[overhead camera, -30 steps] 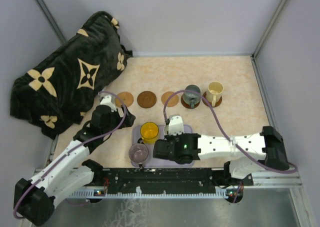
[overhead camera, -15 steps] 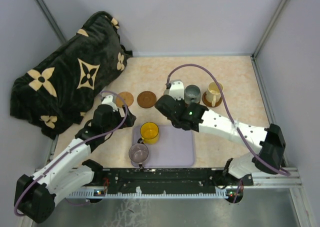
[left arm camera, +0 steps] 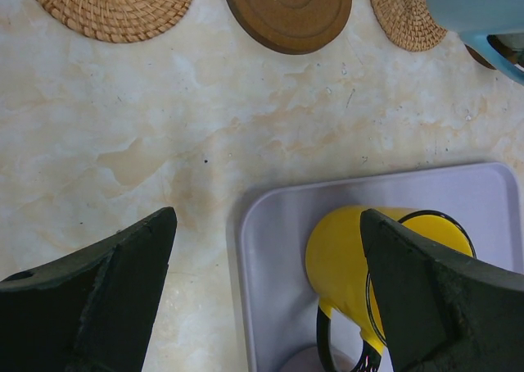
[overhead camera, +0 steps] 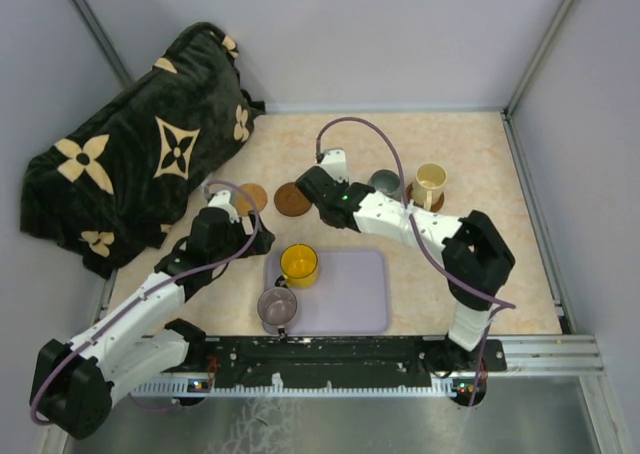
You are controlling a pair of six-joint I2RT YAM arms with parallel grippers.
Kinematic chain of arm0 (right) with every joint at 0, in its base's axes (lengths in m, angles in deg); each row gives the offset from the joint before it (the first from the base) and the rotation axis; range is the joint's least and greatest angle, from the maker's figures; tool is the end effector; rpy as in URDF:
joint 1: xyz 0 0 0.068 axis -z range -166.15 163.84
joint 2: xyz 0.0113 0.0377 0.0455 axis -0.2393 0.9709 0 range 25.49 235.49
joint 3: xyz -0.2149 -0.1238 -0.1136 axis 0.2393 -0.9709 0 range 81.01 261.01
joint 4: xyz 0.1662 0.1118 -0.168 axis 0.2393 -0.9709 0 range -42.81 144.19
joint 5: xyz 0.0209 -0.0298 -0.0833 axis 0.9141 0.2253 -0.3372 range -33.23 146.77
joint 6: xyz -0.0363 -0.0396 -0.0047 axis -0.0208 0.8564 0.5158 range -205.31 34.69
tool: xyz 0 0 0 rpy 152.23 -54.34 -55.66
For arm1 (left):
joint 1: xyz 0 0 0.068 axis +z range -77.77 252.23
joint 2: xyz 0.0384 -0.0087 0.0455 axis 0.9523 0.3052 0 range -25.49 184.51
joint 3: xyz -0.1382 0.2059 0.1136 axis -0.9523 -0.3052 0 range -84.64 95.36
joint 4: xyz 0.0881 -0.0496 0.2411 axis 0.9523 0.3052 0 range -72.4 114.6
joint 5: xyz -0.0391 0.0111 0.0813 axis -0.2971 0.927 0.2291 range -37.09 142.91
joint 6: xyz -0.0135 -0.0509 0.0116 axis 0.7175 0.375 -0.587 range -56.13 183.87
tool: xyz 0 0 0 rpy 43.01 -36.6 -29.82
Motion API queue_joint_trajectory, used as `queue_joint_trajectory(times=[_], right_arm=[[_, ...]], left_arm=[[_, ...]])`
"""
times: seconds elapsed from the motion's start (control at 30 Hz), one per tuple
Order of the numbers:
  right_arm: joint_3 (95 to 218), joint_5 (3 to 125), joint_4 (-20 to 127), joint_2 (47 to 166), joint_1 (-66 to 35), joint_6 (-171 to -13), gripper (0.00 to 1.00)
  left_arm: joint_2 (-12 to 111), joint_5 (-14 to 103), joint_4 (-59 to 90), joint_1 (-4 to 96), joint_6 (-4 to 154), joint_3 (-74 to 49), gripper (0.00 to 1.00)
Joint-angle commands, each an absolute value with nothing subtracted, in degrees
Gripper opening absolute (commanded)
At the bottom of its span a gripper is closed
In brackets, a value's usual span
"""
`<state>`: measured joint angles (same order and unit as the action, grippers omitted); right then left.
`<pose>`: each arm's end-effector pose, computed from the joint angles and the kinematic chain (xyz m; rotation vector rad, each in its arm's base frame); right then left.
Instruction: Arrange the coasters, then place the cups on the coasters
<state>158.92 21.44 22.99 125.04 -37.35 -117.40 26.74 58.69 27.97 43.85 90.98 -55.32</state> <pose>0.2516 0.2800 0.2571 -0.1367 2.2746 -0.0332 0.1767 -0.0913 0.2220 -0.0352 2.1828 -0.4510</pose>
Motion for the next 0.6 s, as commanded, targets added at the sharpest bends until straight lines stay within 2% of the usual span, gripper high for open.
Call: queue_joint_trajectory(times=[0.0, 0.57], right_arm=[[165.96, 21.01, 28.3, 126.7, -35.37, -118.01, 0.0], [165.85, 23.79, 26.88, 128.79, -32.66, -121.52, 0.0]], left_arm=[[27.91, 57.14, 25.78, 43.74, 90.2, -53.9, 0.99], [30.5, 57.13, 25.96, 43.69, 89.97, -52.37, 0.99]])
